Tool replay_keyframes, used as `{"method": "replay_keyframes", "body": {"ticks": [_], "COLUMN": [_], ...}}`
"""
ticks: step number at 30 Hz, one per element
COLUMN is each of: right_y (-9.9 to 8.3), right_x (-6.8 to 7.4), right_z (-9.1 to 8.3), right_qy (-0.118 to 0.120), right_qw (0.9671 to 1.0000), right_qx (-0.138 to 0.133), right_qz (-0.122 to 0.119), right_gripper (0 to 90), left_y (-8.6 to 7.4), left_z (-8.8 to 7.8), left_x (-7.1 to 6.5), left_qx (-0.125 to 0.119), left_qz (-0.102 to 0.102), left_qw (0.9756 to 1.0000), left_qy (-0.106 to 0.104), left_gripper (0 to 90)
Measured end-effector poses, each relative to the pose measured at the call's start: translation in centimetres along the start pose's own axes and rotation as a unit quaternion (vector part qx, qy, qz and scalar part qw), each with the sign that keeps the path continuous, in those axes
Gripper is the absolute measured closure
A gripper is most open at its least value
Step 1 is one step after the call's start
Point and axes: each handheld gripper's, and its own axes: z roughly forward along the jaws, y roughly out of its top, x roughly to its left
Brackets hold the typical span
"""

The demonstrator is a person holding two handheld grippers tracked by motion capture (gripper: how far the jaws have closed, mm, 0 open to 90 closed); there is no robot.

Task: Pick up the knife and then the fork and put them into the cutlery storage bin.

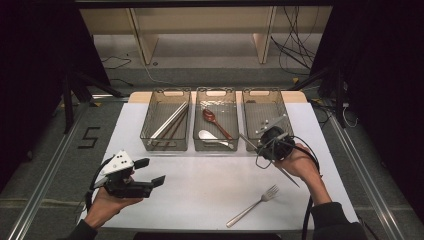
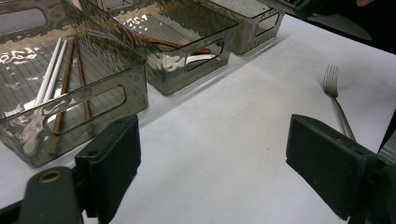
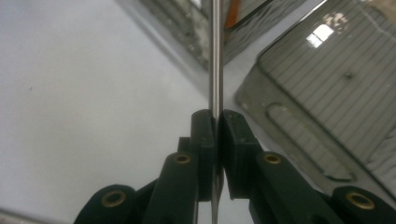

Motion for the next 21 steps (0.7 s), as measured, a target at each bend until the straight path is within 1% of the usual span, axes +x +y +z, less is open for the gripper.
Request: {"method": "replay_keyframes", "body": {"ticks": [4,6,7,11,14,21], "right_y": [1.1,1.5,1.8,2.6,3.1,4.1], "right_x": [-1.4,-2.0,-2.4,-3.3,-3.8,-5.3], "right_z": [-0.1,-0.2,-0.3,-0.3,-0.4,-0.4], "right_qy": [-0.015,-0.021,-0.024,-0.034,-0.034,-0.041], "right_qw": [0.9998,0.9994,0.9991,0.9983,0.9979,0.9962], "right_qx": [-0.011,-0.015,-0.015,-0.017,-0.020,-0.024], "right_qz": [0.012,0.023,0.032,0.043,0.052,0.073], "right_gripper": [84.3,84.3,84.3,84.3,84.3,84.3], "left_y": [0.0,0.0,0.0,0.0,0.0,0.0], "left_z": [0.0,-0.1,-0.1,-0.1,-0.1,-0.1], "left_x": [0.0,0.0,0.1,0.1,0.1,0.1], "left_qx": [-0.004,-0.006,-0.006,-0.010,-0.011,-0.011], "left_qz": [-0.003,-0.004,-0.004,-0.008,-0.008,-0.008], "left_qw": [1.0000,1.0000,1.0000,0.9999,0.9999,0.9999], "left_qy": [0.000,0.000,-0.001,0.000,0.000,-0.001], "left_gripper": [17.3,17.3,17.2,17.2,17.2,17.1]}}
